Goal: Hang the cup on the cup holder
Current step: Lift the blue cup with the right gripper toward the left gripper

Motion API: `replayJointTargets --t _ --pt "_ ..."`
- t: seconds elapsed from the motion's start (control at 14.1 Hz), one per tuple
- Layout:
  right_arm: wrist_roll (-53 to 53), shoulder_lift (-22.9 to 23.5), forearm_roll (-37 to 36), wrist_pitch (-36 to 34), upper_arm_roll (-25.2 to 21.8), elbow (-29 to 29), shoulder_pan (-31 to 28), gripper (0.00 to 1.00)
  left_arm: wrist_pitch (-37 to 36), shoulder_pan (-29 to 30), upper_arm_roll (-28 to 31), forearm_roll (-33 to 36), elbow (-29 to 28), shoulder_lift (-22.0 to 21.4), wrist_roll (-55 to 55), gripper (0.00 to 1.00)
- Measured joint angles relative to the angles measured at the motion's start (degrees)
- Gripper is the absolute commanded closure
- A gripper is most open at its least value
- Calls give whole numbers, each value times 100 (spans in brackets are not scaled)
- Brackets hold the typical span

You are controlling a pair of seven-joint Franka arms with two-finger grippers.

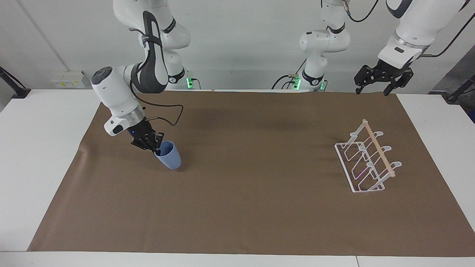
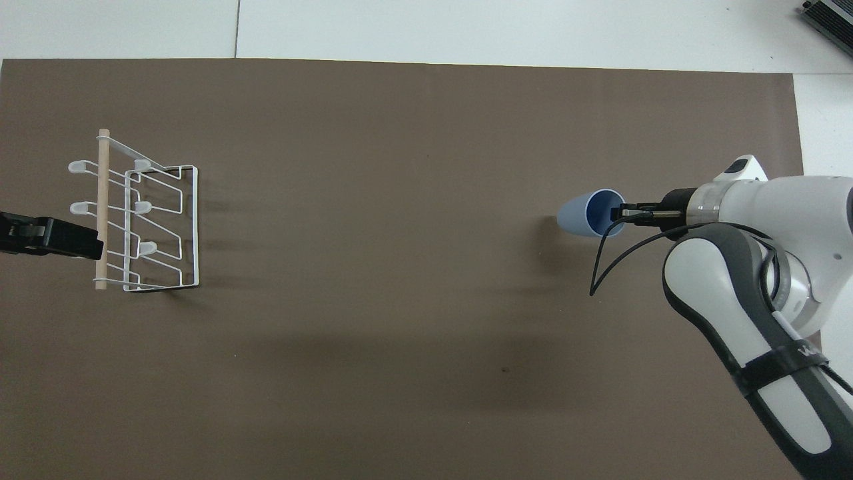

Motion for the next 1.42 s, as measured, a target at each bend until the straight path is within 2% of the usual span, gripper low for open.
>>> replayJointTargets --t 0.21,0.43,0.71,1.07,1.42 --pt "-802 5 1563 -142 475 35 5 100 30 23 43 -192 -248 -46 -10 0" --pt "-1276 -3 2603 -244 901 119 9 100 82 262 95 -864 -559 -151 -508 0" --pt "-1500 -181 4016 -554 1359 369 12 100 530 366 95 -2149 -1136 -446 -2609 0" --pt "-1943 -390 6094 -544 2086 404 27 100 1074 357 37 -3756 -1716 -752 -5007 0" --pt "-2073 -448 6884 -535 2624 408 34 100 2021 57 -127 -4926 -2223 -984 -6718 0"
